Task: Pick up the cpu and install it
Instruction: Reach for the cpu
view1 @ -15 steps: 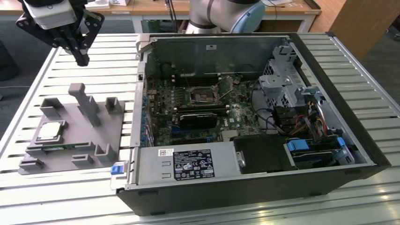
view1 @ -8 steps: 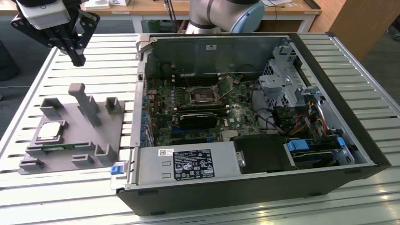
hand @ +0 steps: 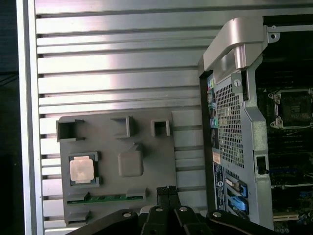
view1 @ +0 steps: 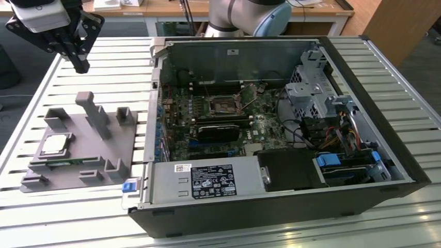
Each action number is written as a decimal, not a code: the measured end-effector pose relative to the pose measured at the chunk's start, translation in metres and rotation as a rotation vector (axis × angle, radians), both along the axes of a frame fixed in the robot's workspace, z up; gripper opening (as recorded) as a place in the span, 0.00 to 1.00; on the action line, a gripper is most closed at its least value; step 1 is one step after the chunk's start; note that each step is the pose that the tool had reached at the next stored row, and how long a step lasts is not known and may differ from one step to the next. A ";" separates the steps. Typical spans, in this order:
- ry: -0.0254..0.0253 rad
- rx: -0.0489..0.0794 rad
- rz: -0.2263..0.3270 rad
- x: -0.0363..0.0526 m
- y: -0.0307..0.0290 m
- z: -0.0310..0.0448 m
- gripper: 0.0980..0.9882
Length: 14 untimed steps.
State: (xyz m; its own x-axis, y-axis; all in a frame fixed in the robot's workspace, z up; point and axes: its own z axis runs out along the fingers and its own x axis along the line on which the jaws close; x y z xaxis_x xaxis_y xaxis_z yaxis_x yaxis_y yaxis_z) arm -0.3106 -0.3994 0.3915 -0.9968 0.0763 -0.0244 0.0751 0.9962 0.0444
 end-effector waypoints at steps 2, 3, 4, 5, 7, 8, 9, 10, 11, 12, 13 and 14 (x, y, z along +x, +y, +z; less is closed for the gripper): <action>0.0000 0.000 0.000 -0.0019 0.0000 0.0000 0.01; 0.0000 0.000 0.000 -0.0028 0.0000 0.0000 0.01; 0.0000 0.000 0.000 -0.0037 0.0000 -0.0001 0.01; -0.0001 0.000 0.000 -0.0046 0.0000 -0.0001 0.01; -0.0001 0.000 0.000 -0.0064 0.0000 -0.0001 0.01; -0.0001 0.000 0.000 -0.0073 0.0000 -0.0001 0.01; 0.0000 0.000 0.000 -0.0081 0.0000 -0.0001 0.01; 0.0001 0.000 0.000 -0.0092 0.0000 -0.0001 0.01; 0.0000 0.000 0.000 -0.0103 0.0000 -0.0002 0.01; 0.0000 0.000 0.000 -0.0112 0.0000 -0.0002 0.01; 0.0000 0.000 0.000 -0.0121 0.0000 -0.0002 0.01; 0.0000 0.000 0.000 -0.0129 0.0000 -0.0002 0.01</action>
